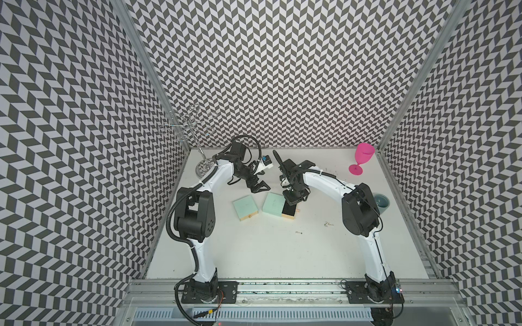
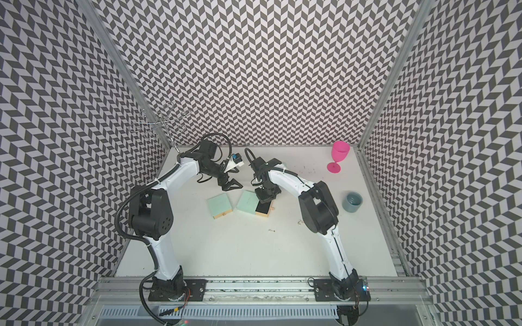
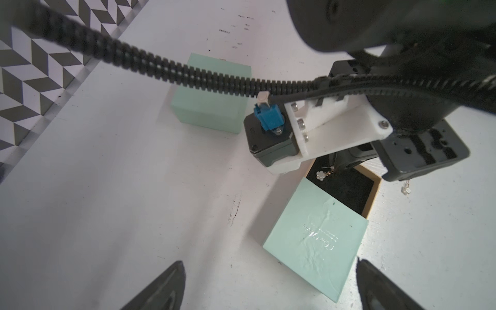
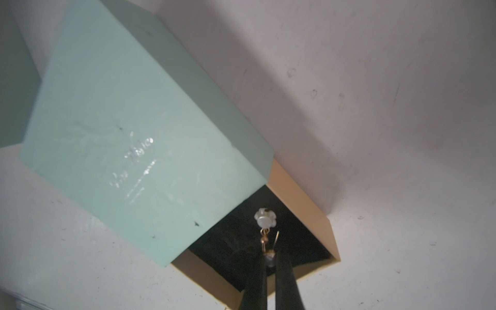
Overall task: Place the earrings into the drawer-style jewelry box
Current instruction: Insert the earring into the inner lining.
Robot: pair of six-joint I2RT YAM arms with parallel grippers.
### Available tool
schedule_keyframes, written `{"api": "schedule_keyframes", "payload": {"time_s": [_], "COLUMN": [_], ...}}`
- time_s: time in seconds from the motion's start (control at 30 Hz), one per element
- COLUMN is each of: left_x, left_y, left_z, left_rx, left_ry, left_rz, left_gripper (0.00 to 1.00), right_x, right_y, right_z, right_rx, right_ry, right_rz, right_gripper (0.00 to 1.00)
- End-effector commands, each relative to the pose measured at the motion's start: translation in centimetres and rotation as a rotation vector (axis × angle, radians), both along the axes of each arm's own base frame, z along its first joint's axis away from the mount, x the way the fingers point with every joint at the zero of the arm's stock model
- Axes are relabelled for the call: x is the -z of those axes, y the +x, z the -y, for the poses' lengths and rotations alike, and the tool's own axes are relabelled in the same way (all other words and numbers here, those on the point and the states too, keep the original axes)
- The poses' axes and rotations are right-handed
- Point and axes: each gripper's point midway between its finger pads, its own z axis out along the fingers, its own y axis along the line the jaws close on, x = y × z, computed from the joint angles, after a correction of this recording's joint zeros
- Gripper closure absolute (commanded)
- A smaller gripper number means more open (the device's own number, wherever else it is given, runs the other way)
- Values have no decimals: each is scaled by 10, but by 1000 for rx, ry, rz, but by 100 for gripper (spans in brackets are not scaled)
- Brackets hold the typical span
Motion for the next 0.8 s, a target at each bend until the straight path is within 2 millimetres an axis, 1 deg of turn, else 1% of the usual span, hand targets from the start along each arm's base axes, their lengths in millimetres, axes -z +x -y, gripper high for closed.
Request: {"api": "schedule_keyframes", "payload": {"time_s": [0.0, 0.33, 0.57, 0.67, 0.77], "left_x": [-8, -9, -7, -8, -8], "left_y": [0, 3, 0, 1, 1], "left_z": [-3, -4, -4, -4, -4], "left_rx": [9, 6, 10, 11, 11], "left_ry": [-10, -15, -11, -10, -11], "left_rz": [25, 27, 23, 26, 28], "left_gripper": [0, 0, 0, 0, 0], "right_x": [5, 6, 12, 10, 3], "right_y": [-3, -10, -13, -12, -7], "right_z": [-3, -5, 0, 2, 4], "right_rx": [-18, -29, -26, -22, -16], "right_ry": [11, 30, 12, 2, -2], "right_rz": [-27, -45, -49, -36, -6], "right_gripper": [96, 95, 93, 90, 83]}}
